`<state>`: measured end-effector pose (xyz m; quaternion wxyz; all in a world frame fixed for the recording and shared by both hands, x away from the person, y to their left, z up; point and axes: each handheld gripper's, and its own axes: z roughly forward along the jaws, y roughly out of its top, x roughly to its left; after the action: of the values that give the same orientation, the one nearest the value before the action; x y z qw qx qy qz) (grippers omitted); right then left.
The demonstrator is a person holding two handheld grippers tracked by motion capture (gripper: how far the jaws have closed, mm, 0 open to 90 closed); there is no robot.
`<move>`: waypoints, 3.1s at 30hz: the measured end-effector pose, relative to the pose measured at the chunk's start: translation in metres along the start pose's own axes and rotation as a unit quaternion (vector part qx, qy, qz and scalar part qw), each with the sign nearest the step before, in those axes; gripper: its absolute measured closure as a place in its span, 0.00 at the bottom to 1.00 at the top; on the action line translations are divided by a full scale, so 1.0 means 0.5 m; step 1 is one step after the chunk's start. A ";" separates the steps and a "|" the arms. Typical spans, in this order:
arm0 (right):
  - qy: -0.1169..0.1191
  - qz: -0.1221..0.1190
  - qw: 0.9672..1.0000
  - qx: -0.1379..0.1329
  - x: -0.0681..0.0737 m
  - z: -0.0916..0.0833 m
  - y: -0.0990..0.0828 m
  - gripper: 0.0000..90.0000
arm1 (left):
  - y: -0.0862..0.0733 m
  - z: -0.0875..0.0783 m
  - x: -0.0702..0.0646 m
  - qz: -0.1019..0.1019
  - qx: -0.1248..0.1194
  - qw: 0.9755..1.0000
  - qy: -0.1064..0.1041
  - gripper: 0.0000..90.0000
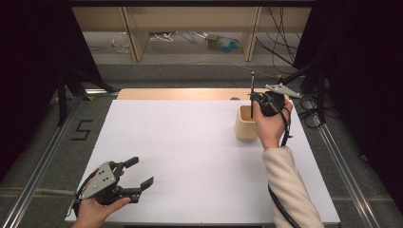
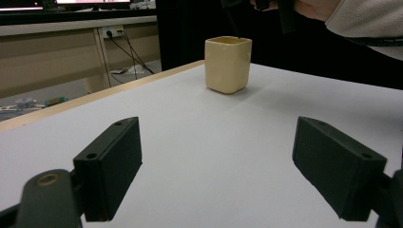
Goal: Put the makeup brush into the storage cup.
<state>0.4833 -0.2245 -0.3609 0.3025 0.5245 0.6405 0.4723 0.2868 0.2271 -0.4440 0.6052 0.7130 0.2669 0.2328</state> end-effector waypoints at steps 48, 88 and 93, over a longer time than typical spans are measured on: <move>0.001 0.002 1.000 -0.006 -0.003 0.010 0.007 0.93 | 0.000 0.001 -0.001 -0.001 -0.003 1.000 -0.001 0.19; -0.001 -0.001 1.000 -0.009 -0.005 0.019 0.005 0.93 | 0.000 0.001 -0.001 -0.001 -0.006 1.000 -0.002 0.19; -0.002 0.000 1.000 -0.008 -0.005 0.020 0.004 0.93 | 0.000 0.000 -0.001 -0.001 -0.004 1.000 -0.001 0.19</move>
<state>0.4936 -0.2238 -0.3631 0.3077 0.5231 0.6362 0.4764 0.2865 0.2266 -0.4440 0.6088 0.7105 0.2653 0.2326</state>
